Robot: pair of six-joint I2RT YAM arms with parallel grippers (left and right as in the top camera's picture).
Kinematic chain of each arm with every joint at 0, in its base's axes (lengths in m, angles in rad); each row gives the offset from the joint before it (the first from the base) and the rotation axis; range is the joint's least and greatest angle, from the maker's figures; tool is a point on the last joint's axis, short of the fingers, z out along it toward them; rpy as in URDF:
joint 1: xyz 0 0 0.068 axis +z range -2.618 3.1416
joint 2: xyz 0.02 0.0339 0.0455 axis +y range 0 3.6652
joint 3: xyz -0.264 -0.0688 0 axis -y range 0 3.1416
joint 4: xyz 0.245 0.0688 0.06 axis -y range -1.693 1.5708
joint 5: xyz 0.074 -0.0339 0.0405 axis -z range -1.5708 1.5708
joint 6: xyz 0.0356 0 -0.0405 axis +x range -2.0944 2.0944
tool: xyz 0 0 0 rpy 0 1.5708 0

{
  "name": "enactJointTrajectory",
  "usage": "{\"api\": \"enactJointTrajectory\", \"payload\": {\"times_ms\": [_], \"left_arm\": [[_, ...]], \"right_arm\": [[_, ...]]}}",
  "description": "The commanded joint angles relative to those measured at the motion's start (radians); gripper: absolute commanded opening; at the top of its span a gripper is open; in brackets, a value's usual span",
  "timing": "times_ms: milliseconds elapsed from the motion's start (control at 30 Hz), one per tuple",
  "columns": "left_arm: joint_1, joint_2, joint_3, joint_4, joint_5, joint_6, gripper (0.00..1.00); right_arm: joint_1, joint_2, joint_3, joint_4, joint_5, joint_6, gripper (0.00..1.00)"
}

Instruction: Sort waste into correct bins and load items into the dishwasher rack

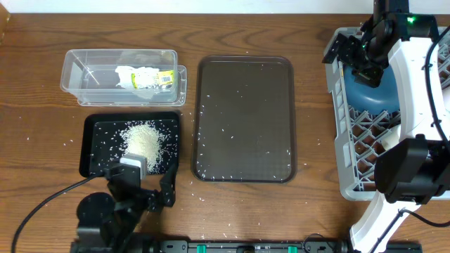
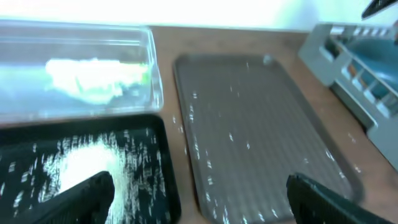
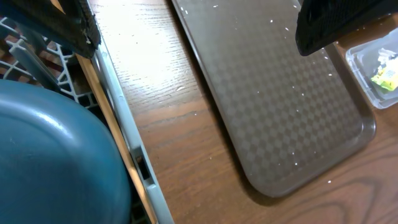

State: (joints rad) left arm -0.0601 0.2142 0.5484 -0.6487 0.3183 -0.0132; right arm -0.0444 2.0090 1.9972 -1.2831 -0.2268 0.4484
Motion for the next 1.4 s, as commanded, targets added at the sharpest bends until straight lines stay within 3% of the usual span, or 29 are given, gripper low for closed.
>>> {"api": "enactJointTrajectory", "payload": {"times_ms": [0, 433, 767, 1200, 1367], "left_arm": [[-0.003, -0.046, -0.097, 0.115, -0.006, 0.021, 0.91], [-0.002, -0.09, -0.314, 0.449, -0.22, 0.021, 0.91], [-0.002, -0.185, -0.476, 0.709, -0.253, 0.021, 0.92], [0.044, -0.213, -0.545, 0.737, -0.283, 0.021, 0.92], [0.045, -0.213, -0.545, 0.617, -0.305, 0.02, 0.91]], "right_arm": [[0.003, -0.034, 0.019, 0.0, 0.006, 0.007, 0.99], [0.003, -0.034, 0.019, 0.0, 0.006, 0.007, 0.99], [0.003, -0.034, 0.019, 0.0, 0.006, 0.008, 0.99], [0.003, -0.034, 0.019, 0.0, 0.006, 0.007, 0.99], [0.003, -0.034, 0.019, 0.0, 0.006, 0.007, 0.99]]}}
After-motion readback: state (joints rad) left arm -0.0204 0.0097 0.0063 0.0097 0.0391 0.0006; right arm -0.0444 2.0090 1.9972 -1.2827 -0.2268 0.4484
